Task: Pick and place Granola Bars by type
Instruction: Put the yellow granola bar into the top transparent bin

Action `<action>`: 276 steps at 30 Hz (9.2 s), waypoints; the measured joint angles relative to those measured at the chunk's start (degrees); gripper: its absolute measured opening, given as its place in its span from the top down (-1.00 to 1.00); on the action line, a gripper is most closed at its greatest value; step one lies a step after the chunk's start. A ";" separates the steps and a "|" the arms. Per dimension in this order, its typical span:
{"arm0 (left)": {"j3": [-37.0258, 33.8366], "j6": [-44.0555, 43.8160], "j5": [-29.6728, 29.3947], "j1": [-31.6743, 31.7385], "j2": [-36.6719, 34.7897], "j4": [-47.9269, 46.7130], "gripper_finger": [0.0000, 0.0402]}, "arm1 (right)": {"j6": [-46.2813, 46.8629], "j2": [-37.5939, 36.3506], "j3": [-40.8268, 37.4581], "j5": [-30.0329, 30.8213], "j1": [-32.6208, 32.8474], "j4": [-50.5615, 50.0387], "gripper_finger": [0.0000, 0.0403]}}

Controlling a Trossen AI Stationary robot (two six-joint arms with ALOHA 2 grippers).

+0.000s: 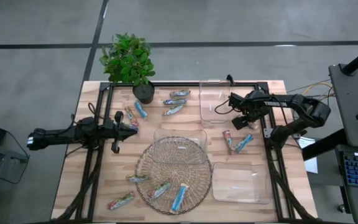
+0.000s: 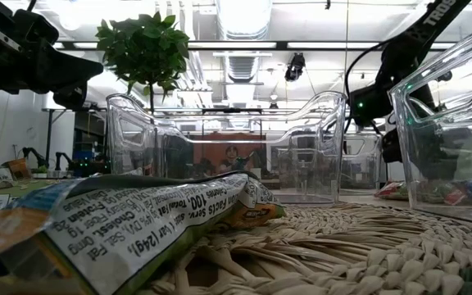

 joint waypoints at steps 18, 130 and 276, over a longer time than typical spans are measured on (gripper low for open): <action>0.00 -0.02 0.00 -0.01 -0.02 0.00 1.00 | 3.32 -2.70 2.76 2.51 0.02 -2.99 0.95; 0.00 -0.01 0.00 0.00 -0.02 0.00 1.00 | -35.36 16.77 29.53 -5.82 14.29 4.66 0.69; 0.00 0.00 0.00 0.00 -0.02 -0.04 1.00 | -66.84 60.55 90.86 -6.01 18.42 -5.44 0.12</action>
